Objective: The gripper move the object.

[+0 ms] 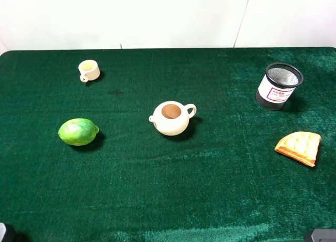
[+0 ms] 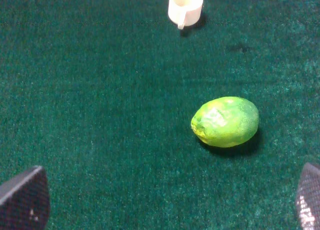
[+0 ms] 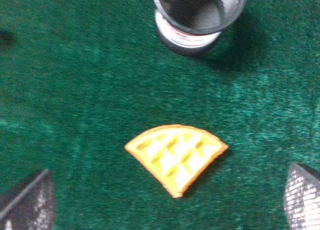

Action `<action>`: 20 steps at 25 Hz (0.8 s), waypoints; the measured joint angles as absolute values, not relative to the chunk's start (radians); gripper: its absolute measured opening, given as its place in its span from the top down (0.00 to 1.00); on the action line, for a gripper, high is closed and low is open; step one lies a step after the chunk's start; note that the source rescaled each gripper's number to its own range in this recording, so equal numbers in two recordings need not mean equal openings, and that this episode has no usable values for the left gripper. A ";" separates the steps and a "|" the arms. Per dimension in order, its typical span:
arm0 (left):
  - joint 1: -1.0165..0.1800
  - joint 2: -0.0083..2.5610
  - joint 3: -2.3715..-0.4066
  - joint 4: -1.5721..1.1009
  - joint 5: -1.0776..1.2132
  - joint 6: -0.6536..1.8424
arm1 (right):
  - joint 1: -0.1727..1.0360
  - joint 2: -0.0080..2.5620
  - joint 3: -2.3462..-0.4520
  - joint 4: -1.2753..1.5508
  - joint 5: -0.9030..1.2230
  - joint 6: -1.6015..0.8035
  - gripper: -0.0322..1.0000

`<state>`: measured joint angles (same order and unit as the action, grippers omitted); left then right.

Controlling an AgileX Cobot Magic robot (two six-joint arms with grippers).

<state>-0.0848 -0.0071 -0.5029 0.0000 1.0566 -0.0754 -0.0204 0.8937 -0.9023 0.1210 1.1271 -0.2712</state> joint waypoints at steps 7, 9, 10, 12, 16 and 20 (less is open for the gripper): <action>-0.085 -0.007 -0.503 0.000 1.057 -0.075 | -0.020 0.444 -0.737 0.132 1.211 -0.264 0.00; -0.085 -0.007 -0.503 0.000 1.057 -0.075 | -0.020 0.337 -0.710 0.141 1.213 -0.263 0.00; -0.085 -0.007 -0.503 0.000 1.057 -0.075 | -0.020 0.299 -0.699 0.145 1.213 -0.263 0.00; -0.085 -0.007 -0.503 0.000 1.057 -0.075 | -0.020 0.223 -0.684 0.155 1.212 -0.263 0.00; -0.085 -0.007 -0.503 0.000 1.057 -0.075 | -0.020 0.118 -0.657 0.166 1.184 -0.268 0.00; -0.085 -0.007 -0.503 0.000 1.057 -0.075 | -0.020 0.022 -0.605 0.175 1.118 -0.283 0.00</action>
